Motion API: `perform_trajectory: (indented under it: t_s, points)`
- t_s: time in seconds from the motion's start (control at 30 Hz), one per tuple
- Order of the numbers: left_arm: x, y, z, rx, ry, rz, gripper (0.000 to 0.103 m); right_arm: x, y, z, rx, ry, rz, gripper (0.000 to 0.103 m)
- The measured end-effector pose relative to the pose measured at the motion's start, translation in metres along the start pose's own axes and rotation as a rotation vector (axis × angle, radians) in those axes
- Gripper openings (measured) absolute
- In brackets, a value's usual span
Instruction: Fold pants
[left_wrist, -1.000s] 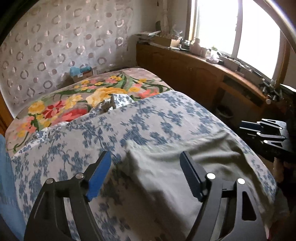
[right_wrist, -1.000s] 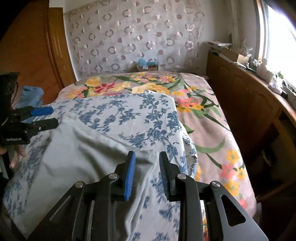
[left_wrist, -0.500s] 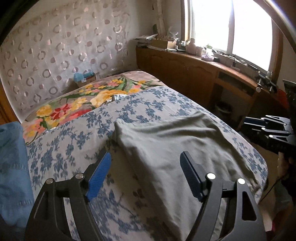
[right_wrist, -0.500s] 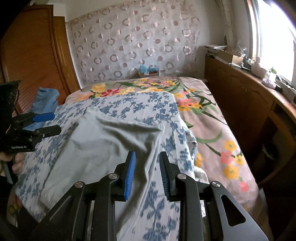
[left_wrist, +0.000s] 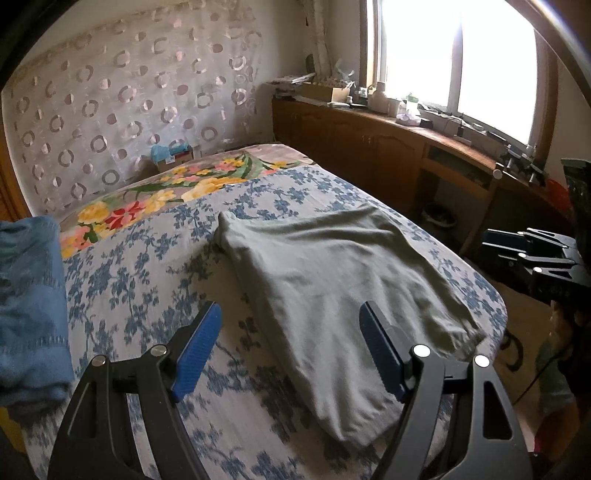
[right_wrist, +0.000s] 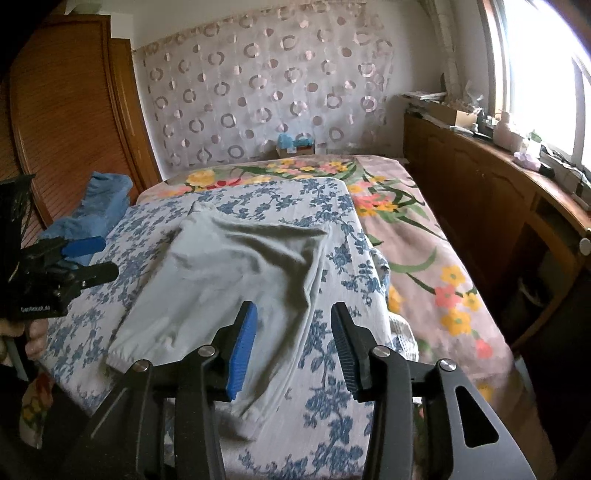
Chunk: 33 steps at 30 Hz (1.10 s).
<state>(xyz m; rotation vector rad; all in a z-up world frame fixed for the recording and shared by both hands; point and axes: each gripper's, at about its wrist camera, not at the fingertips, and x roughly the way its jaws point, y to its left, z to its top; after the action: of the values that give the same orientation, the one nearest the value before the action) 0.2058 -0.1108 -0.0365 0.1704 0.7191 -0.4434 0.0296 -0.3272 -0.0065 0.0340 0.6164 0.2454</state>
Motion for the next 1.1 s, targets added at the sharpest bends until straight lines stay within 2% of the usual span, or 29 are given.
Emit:
perform_trajectory:
  t_s: [0.3, 0.63, 1.1]
  points:
    - [-0.009, -0.01, -0.027, -0.034, 0.002, -0.003, 0.078, -0.002, 0.011, -0.021, -0.002, -0.002, 0.019, 0.043]
    - [-0.002, -0.016, -0.06, -0.072, 0.048, 0.019, 0.078, 0.011, 0.015, -0.042, -0.003, 0.057, 0.036, 0.043]
    - [0.005, -0.022, -0.078, -0.071, 0.081, 0.023, 0.078, 0.021, 0.017, -0.051, 0.04, 0.1, 0.024, 0.043]
